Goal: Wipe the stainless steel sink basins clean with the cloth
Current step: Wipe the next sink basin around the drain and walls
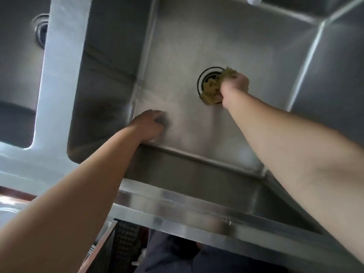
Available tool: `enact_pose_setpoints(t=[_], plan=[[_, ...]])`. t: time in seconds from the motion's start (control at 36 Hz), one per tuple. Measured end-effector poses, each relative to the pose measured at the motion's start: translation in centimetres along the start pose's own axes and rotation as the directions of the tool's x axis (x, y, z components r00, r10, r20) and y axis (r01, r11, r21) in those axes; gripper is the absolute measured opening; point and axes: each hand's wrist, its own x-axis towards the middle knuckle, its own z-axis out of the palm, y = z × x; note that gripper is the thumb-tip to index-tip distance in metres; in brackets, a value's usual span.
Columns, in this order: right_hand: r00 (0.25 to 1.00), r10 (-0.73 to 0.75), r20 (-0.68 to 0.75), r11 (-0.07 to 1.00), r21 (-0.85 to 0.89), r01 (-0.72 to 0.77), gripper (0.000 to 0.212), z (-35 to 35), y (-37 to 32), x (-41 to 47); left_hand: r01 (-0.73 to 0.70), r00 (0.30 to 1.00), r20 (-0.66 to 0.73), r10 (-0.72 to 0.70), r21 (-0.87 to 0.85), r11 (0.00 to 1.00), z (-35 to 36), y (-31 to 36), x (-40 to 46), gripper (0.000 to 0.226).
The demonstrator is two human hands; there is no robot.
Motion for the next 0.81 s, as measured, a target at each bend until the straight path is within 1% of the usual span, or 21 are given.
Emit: enact_pose_setpoints(t=[0.03,0.06,0.08,0.11,0.17,0.22,0.25,0.31,0.36,0.39,0.42,0.44,0.47,0.5,0.56,0.58,0.64,0.67,0.69,0.72,0.81], plan=[[0.997,-0.075,-0.008,0.994,-0.074,0.075,0.015,-0.3,-0.1,0.1,0.002,1.0,-0.03,-0.003,-0.041,0.999,-0.7,1.0,-1.4,0.056],[0.991,-0.127,0.045,0.979,-0.154,0.133,0.012,-0.8,-0.5,-0.6,-0.006,0.998,-0.067,0.0,-0.09,0.996,-1.4,1.7,-2.6,0.05],[0.979,-0.179,0.098,0.944,-0.262,0.199,0.016,-1.1,-0.4,-0.6,-0.043,0.992,-0.125,0.028,-0.123,0.991,-2.2,2.2,-4.2,0.049],[0.959,-0.216,0.182,0.917,-0.3,0.263,0.02,-1.4,-0.3,-1.1,-0.096,0.978,-0.194,0.072,-0.117,0.989,-3.1,2.6,-6.0,0.05],[0.899,-0.278,0.34,0.85,-0.348,0.395,0.025,-1.5,-0.2,-3.0,-0.204,0.906,-0.393,0.158,-0.079,0.976,-4.7,2.5,-9.7,0.051],[0.812,-0.292,0.506,0.776,-0.371,0.51,0.03,-0.4,0.2,-4.9,-0.261,0.786,-0.592,0.176,-0.06,0.964,-5.6,1.4,-12.6,0.054],[0.753,-0.297,0.587,0.726,-0.374,0.577,0.031,0.5,0.2,-6.2,-0.265,0.728,-0.667,0.158,-0.061,0.962,-5.5,0.6,-13.7,0.058],[0.603,-0.304,0.738,0.591,-0.35,0.727,0.03,2.7,0.8,-9.0,-0.234,0.628,-0.769,0.123,-0.035,0.972,-4.9,-1.2,-15.5,0.059],[0.421,-0.232,0.877,0.522,-0.253,0.815,0.038,5.2,1.8,-11.7,-0.171,0.547,-0.826,0.132,0.044,0.984,-3.8,-2.7,-16.9,0.058],[0.32,-0.163,0.933,0.502,-0.201,0.841,0.046,6.4,2.4,-13.1,-0.156,0.524,-0.841,0.135,0.061,0.986,-3.2,-3.3,-17.4,0.058],[0.254,-0.081,0.964,0.481,-0.186,0.857,0.052,7.7,3.2,-14.1,-0.145,0.523,-0.844,0.118,0.049,0.988,-2.5,-3.9,-17.8,0.059],[0.221,-0.036,0.975,0.448,-0.182,0.875,0.057,8.8,4.0,-14.9,-0.116,0.546,-0.834,0.075,0.013,0.993,-1.9,-4.4,-18.1,0.06],[0.233,-0.022,0.972,0.426,-0.201,0.882,0.062,9.7,4.9,-15.4,-0.061,0.58,-0.815,0.014,-0.027,0.998,-1.3,-4.8,-18.3,0.064],[0.264,-0.051,0.963,0.419,-0.219,0.881,0.065,10.5,5.7,-15.8,0.011,0.609,-0.792,-0.043,-0.046,0.999,-0.8,-5.0,-18.3,0.067],[0.345,-0.111,0.932,0.473,-0.256,0.843,0.061,11.7,7.4,-15.9,0.126,0.634,-0.768,-0.088,-0.01,0.992,0.2,-5.3,-17.9,0.073],[0.382,-0.103,0.919,0.471,-0.293,0.832,0.056,12.2,8.2,-15.7,0.153,0.634,-0.768,-0.09,0.01,0.988,0.5,-5.3,-17.7,0.074],[0.437,-0.062,0.897,0.311,-0.399,0.863,0.049,13.1,9.7,-15.2,0.163,0.616,-0.782,-0.091,0.013,0.987,0.7,-5.3,-17.4,0.074],[0.443,-0.069,0.894,0.214,-0.42,0.882,0.046,13.3,10.3,-15.0,0.16,0.606,-0.791,-0.089,0.011,0.987,0.7,-5.3,-17.3,0.073],[0.436,-0.086,0.896,0.137,-0.423,0.896,0.043,13.6,10.9,-14.8,0.156,0.598,-0.797,-0.084,0.013,0.988,0.8,-5.4,-17.2,0.072],[0.4,-0.122,0.908,0.056,-0.396,0.916,0.041,13.6,11.4,-14.7,0.152,0.591,-0.803,-0.08,0.013,0.988,0.9,-5.5,-17.2,0.072],[0.221,-0.116,0.968,-0.196,-0.24,0.951,0.04,12.7,12.4,-14.2,0.142,0.578,-0.812,-0.08,0.003,0.99,0.9,-5.6,-17.3,0.071]])
